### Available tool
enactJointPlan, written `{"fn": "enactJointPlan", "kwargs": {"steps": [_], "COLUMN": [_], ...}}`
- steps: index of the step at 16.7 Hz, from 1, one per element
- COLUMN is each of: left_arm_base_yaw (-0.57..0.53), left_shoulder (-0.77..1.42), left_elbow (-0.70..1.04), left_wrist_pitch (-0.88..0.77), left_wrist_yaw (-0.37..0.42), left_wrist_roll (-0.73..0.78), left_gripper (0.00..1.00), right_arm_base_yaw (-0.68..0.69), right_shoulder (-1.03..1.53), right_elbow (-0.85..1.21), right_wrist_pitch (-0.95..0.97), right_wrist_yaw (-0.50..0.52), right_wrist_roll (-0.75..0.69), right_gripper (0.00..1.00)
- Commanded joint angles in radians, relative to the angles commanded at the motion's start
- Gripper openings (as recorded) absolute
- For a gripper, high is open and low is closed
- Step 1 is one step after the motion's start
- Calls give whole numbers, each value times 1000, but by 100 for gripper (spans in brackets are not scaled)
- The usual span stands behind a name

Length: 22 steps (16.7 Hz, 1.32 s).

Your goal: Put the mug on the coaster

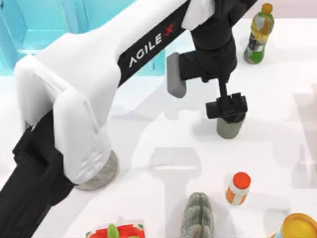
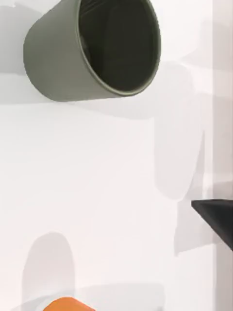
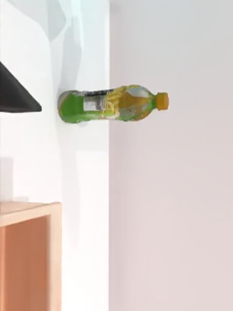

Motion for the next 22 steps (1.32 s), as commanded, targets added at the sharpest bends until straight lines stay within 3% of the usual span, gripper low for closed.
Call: {"fn": "enactJointPlan", "kwargs": {"steps": [11, 16, 22], "left_arm_base_yaw": [-42, -44, -44], "left_shoulder": [44, 47, 47], "left_elbow": [-276, -290, -290], "left_wrist_pitch": [329, 345, 345], "left_wrist_yaw": [-7, -7, -7], "left_wrist_roll": [-39, -41, -41], "left_gripper": [100, 100, 55], "right_arm_base_yaw": [0, 0, 0], "right_shoulder": [0, 0, 0], "right_elbow": [0, 0, 0], "right_wrist_pitch": [0, 0, 0], "right_wrist_yaw": [0, 0, 0], "right_wrist_roll": [0, 0, 0], "right_gripper": [100, 100, 100]}}
